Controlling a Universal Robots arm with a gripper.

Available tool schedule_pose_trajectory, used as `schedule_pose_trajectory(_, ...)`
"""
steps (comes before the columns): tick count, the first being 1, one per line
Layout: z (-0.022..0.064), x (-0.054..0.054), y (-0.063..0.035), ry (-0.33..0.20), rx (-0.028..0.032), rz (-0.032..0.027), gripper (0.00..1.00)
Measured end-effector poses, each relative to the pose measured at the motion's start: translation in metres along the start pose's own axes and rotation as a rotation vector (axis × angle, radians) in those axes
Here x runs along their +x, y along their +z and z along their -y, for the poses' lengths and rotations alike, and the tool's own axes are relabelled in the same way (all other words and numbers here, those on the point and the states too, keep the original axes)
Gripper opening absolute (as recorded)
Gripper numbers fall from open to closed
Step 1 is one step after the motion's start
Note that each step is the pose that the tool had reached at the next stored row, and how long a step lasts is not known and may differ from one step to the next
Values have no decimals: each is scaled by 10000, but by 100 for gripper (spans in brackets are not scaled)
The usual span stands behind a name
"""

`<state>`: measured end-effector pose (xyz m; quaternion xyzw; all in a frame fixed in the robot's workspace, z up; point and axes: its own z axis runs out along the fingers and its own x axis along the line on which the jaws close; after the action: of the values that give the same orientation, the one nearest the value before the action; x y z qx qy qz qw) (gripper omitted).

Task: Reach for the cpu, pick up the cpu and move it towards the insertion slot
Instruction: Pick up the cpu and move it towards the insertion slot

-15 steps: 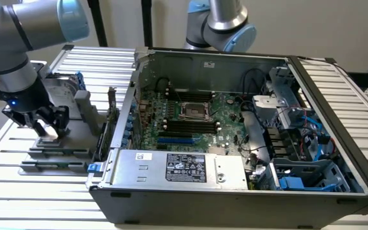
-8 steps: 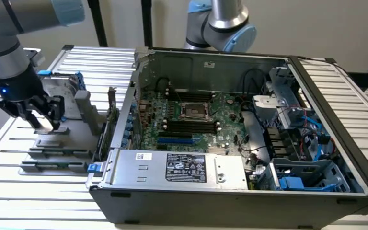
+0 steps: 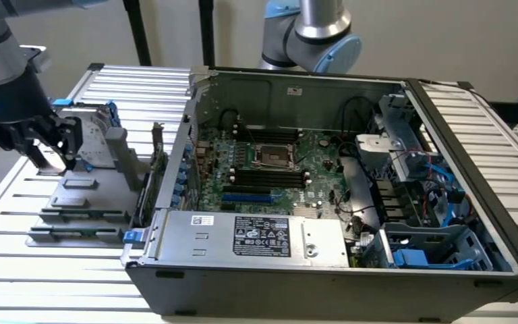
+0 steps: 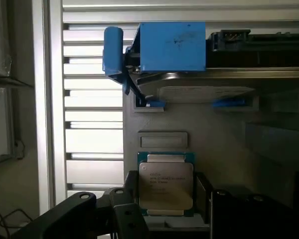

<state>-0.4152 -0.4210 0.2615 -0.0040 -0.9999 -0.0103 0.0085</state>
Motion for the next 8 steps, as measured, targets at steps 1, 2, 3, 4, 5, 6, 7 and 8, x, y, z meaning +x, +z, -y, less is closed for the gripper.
schedule_pose_trajectory(1, 0, 1, -44, -1, -1, 2, 55)
schedule_pose_trajectory(2, 1, 1, -91, -3, -1, 2, 55)
schedule_pose_trajectory(3, 1, 1, -136, -7, 0, 1, 55)
schedule_pose_trajectory(4, 2, 1, -182, -11, 0, 2, 55)
schedule_pose_trajectory(5, 2, 0, -228, -17, 0, 0, 55)
schedule_pose_trajectory(6, 2, -1, -274, -23, 0, 1, 55)
schedule_pose_trajectory(7, 2, -4, -318, -29, -1, 2, 55)
schedule_pose_trajectory(8, 2, -10, -365, -38, 0, 0, 55)
